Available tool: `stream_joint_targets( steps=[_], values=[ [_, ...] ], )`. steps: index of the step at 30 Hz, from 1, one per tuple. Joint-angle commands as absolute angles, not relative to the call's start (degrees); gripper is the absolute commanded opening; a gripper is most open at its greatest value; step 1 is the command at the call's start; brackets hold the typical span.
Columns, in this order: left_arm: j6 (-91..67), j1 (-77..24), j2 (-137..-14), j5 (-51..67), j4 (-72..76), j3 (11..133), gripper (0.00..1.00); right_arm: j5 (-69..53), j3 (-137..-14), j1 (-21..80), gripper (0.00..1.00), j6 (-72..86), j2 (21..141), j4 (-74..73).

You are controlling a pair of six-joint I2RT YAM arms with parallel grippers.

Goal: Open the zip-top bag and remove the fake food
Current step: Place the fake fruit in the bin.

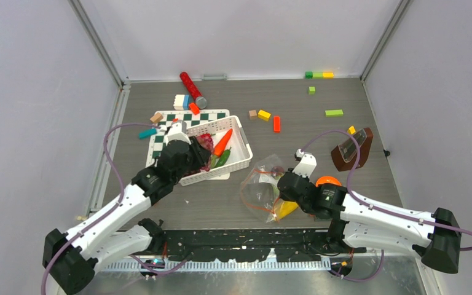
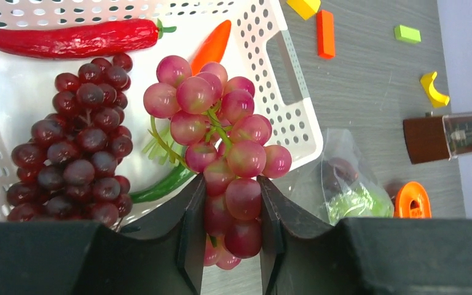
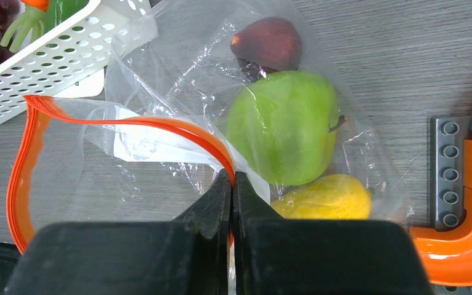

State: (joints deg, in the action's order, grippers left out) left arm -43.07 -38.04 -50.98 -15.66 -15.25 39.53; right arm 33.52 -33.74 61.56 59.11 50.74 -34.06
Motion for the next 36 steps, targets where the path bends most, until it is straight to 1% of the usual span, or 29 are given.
stream_joint_targets(
  steps=[1, 12, 18, 27, 29, 32, 36],
  values=[
    [-47.8, -36.7, -54.8, -17.4, -5.6, 40.9, 0.31, 35.4, -33.9, 61.8, 0.0, 59.9, 49.9, -33.6],
    [-49.5, -36.1, -70.2, -14.7, 8.7, 44.0, 0.29, 35.4, -33.6, 61.8, 0.0, 60.1, 49.3, -33.9],
    [-51.8, -35.9, -78.8, -12.1, 13.4, 46.6, 0.26, 35.3, -33.1, 61.7, 0.0, 60.6, 48.7, -34.1],
    [-54.5, -35.9, -88.6, -9.5, 16.8, 50.7, 0.26, 36.1, -32.6, 61.8, 0.0, 61.4, 45.9, -36.2],
    [-54.6, -35.9, -90.0, -8.9, 16.0, 51.9, 0.31, 36.1, -32.5, 61.8, 0.0, 61.6, 45.5, -36.5],
    [-54.6, -35.9, -91.1, -9.0, 13.8, 53.2, 0.46, 36.1, -32.4, 61.7, 0.0, 61.8, 45.0, -36.7],
    [-54.1, -35.8, -90.4, -10.1, 12.2, 53.1, 0.61, 36.1, -32.4, 61.8, 0.0, 61.9, 45.1, -36.8]
  ],
)
